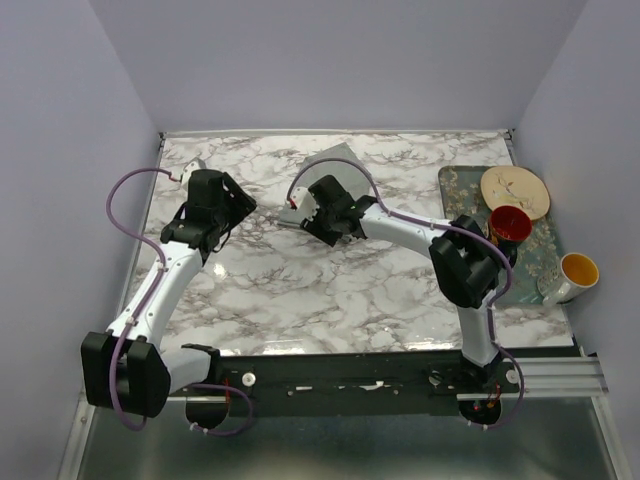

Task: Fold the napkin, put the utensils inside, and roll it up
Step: Fold the napkin, then roll the napkin with the utensil

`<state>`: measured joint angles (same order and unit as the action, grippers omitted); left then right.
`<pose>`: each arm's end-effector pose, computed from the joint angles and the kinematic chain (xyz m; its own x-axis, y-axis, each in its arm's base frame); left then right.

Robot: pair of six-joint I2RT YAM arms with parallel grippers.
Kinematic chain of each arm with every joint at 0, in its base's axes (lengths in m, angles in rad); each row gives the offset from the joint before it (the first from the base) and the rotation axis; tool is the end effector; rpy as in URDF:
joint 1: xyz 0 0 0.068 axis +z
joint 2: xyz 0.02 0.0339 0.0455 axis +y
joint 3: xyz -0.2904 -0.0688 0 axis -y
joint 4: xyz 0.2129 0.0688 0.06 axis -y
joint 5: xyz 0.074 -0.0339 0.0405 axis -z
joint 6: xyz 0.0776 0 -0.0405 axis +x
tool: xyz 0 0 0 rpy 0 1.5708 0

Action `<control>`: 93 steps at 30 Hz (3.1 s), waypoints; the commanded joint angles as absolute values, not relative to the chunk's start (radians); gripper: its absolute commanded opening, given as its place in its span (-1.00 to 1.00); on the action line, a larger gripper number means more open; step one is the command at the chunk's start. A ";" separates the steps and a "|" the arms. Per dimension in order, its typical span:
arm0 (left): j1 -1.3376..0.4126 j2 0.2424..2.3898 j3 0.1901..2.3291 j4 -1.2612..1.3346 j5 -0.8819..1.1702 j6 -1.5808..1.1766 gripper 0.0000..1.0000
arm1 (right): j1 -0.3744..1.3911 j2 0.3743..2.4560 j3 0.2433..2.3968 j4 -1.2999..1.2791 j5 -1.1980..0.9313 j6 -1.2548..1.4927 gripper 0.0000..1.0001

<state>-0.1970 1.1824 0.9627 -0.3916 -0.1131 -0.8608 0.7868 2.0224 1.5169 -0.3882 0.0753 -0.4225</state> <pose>0.2514 -0.0412 0.3077 -0.4456 -0.6794 -0.5829 -0.3591 0.7321 -0.5788 0.3268 0.3194 0.2062 -0.2261 -0.8058 -0.5474 -0.8393 0.4463 -0.3104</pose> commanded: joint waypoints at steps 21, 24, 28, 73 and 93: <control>-0.150 1.221 0.948 -0.334 -0.061 -0.838 0.48 | 0.792 2.207 1.664 -0.400 0.098 -0.465 0.22; -0.147 1.218 0.943 -0.334 -0.058 -0.836 0.48 | 0.782 2.217 1.670 -0.403 0.069 -0.460 0.22; -0.141 1.218 0.945 -0.334 -0.057 -0.836 0.47 | 0.764 2.243 1.684 -0.426 0.023 -0.454 0.22; -0.118 1.278 0.901 -0.305 0.130 -0.897 0.68 | 0.747 2.414 1.959 -0.851 -0.058 -0.206 -0.34; -0.103 1.375 0.698 -0.054 0.434 -0.997 0.56 | 0.683 2.287 1.778 -0.608 -0.692 0.038 -0.99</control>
<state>-0.0929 1.4052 0.7574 -0.1730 0.3569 -0.9813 0.7128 2.3173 1.8862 -0.6987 -0.4049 -0.0853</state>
